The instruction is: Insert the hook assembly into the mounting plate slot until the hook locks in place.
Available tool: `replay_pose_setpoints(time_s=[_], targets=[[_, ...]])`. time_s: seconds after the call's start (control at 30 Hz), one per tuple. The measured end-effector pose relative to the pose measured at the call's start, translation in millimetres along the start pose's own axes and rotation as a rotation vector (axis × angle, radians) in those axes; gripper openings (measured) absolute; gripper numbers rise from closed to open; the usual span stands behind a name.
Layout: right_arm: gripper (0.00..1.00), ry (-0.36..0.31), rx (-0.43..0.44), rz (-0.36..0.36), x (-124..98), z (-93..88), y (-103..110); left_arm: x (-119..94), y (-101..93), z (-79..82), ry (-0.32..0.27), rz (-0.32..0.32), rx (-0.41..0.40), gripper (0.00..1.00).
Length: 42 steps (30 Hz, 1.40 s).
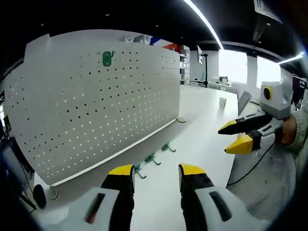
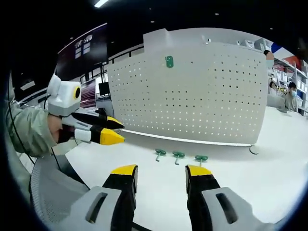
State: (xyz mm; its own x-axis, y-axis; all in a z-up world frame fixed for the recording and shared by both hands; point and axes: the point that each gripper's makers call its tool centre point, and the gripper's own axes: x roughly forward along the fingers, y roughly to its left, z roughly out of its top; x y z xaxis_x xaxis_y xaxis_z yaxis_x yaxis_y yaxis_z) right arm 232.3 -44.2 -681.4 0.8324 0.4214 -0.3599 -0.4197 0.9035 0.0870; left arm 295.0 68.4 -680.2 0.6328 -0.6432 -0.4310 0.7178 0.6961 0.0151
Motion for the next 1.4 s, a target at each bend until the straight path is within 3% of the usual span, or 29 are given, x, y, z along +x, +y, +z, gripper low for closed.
replay_pose_setpoints(time_s=[0.63, 0.9, 1.4], targets=[[0.37, -0.009, 0.029, -0.026, 7, -6.8, -10, 46, 41.4, -20.7, 0.097, 0.013, 0.055, 0.37], [0.37, -0.027, 0.048, -0.038, 4, -4.4, -13, 59, 48.3, -37.9, 0.153, 0.001, 0.076, 0.37], [0.36, -0.047, 0.107, -0.042, 4, -3.9, -18, 85, 60.4, -48.3, 0.218, -0.027, 0.146, 0.33]])
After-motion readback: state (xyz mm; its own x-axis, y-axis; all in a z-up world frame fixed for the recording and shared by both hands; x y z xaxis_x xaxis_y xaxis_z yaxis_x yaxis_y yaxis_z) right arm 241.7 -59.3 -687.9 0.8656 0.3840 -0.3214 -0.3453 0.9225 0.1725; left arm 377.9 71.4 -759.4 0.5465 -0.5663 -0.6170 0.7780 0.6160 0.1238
